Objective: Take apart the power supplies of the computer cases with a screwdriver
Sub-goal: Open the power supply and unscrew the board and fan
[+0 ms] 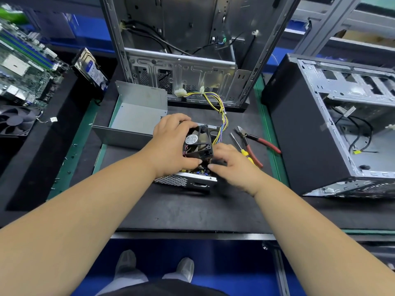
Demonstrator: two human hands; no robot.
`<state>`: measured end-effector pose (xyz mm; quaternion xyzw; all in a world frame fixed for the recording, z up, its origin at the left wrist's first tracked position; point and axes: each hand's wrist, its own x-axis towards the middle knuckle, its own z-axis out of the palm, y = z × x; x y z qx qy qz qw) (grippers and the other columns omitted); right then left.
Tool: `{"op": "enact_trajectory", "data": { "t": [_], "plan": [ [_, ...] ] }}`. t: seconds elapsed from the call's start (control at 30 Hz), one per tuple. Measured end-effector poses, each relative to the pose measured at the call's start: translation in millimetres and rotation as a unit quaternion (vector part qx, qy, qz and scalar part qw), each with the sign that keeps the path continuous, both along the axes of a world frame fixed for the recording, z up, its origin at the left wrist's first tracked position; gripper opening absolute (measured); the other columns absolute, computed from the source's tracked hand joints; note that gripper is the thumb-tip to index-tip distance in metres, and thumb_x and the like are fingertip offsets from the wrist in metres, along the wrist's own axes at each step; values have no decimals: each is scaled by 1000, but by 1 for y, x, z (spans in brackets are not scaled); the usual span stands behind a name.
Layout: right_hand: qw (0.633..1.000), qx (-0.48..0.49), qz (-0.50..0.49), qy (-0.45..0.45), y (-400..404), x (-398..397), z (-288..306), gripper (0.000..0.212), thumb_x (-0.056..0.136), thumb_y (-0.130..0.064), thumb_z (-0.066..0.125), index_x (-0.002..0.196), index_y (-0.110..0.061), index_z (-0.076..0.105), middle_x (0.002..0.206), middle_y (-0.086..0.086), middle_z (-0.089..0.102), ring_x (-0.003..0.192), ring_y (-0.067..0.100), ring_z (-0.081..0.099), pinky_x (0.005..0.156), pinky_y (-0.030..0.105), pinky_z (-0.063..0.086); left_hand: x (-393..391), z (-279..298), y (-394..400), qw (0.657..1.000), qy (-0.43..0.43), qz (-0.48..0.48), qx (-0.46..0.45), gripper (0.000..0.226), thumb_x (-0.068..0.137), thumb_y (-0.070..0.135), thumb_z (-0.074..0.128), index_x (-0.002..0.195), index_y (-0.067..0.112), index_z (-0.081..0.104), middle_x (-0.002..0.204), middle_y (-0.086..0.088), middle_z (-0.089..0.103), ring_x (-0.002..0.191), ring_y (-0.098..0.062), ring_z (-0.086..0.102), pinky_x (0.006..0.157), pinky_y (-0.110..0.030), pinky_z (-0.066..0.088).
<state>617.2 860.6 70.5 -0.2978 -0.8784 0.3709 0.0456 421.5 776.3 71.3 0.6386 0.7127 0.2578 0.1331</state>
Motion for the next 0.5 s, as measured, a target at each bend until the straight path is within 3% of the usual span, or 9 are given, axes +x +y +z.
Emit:
{"op": "enact_trajectory", "data": {
  "t": [0.1, 0.2, 0.3, 0.5],
  "plan": [
    [997, 26, 36, -58, 2, -5, 0, 32, 97, -11, 61, 128, -18, 67, 129, -4, 57, 122, 23, 41, 109, 36, 31, 1, 1, 0, 1000, -2, 0, 13, 89, 65, 43, 84, 141, 19, 44, 139, 1, 36, 134, -19, 26, 115, -32, 18],
    [995, 30, 57, -72, 4, -9, 3, 33, 94, -13, 66, 127, -17, 66, 128, -1, 60, 122, 20, 47, 108, 36, 35, -1, 0, -1, 1000, 3, 2, 16, 88, 65, 45, 83, 140, 20, 43, 138, 2, 36, 132, -18, 26, 114, -32, 19],
    [995, 32, 60, -77, 4, -14, 7, 32, 92, -10, 67, 124, -12, 66, 120, 4, 64, 113, 18, 56, 91, 20, 39, -1, -1, -2, 1000, 3, 2, 15, 88, 65, 45, 83, 139, 20, 43, 137, 2, 37, 131, -19, 27, 113, -32, 20],
    [987, 29, 24, -154, 12, -27, 17, 21, 88, -19, 70, 107, -11, 70, 95, 2, 69, 91, 19, 63, 76, 28, 47, 1, 0, -3, 1000, 1, 4, 12, 88, 65, 42, 84, 139, 21, 43, 137, 2, 38, 130, -19, 28, 112, -33, 20]
  ]
}}
